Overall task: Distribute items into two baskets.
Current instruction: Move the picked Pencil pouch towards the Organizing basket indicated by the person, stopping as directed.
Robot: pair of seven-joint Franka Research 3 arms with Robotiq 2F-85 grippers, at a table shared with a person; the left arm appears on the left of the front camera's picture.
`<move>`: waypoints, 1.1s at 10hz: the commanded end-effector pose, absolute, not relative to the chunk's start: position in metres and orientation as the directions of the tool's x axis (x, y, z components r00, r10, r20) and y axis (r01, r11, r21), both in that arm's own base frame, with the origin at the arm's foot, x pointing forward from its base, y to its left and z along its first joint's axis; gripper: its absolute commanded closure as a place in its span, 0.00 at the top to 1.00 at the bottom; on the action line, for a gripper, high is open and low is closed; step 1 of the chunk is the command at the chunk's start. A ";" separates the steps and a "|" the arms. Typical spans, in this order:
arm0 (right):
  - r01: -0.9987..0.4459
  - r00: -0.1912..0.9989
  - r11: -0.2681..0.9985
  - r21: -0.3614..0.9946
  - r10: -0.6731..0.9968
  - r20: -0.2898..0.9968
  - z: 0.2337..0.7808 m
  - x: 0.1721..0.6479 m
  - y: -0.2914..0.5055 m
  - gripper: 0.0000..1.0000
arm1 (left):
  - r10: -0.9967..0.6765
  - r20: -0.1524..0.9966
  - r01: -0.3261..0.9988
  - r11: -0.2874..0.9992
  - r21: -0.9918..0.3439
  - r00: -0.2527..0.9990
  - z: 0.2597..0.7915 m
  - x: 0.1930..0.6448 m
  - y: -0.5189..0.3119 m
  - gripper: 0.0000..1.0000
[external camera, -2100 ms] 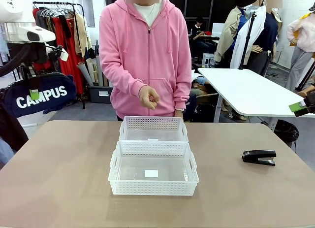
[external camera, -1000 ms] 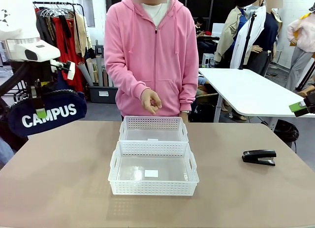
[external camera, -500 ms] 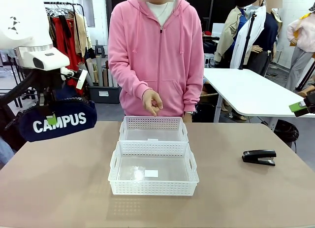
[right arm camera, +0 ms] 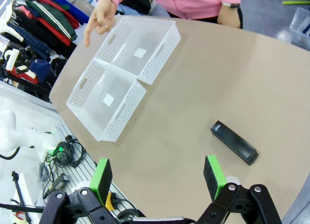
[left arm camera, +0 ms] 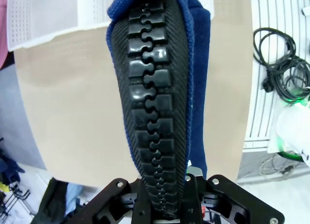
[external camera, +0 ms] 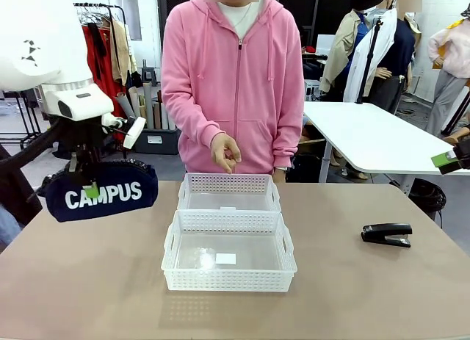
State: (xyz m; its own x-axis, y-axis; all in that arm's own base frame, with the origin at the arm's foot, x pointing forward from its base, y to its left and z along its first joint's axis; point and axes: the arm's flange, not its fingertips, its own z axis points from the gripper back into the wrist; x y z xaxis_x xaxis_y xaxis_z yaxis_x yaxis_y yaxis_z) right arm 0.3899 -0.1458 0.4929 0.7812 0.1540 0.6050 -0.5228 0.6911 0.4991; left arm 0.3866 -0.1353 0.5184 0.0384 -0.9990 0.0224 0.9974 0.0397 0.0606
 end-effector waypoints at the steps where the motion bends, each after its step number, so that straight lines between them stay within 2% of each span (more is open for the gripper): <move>1: -0.531 0.775 0.682 0.502 0.151 0.614 0.495 0.390 -0.145 1.00 | -0.998 0.052 0.998 -0.023 0.059 -0.026 0.509 0.384 -0.146 0.00; 4: -0.531 0.775 0.682 0.502 0.151 0.614 0.495 0.390 -0.145 1.00 | -0.993 0.004 0.992 -0.115 0.054 -0.115 0.500 0.380 -0.174 0.00; 11: -0.531 0.775 0.682 0.502 0.151 0.614 0.495 0.390 -0.145 1.00 | -0.981 -0.002 0.981 -0.192 0.031 -0.192 0.479 0.383 -0.222 0.00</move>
State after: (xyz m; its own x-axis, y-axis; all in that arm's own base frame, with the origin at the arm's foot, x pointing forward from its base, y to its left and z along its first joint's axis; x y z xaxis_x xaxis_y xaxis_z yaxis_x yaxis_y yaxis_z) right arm 0.3899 -0.1459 0.4929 0.7813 0.1539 0.6049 -0.5226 0.6912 0.4991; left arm 0.3801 -0.2153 0.4773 -0.1671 -0.9858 -0.0177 0.9855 -0.1675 0.0284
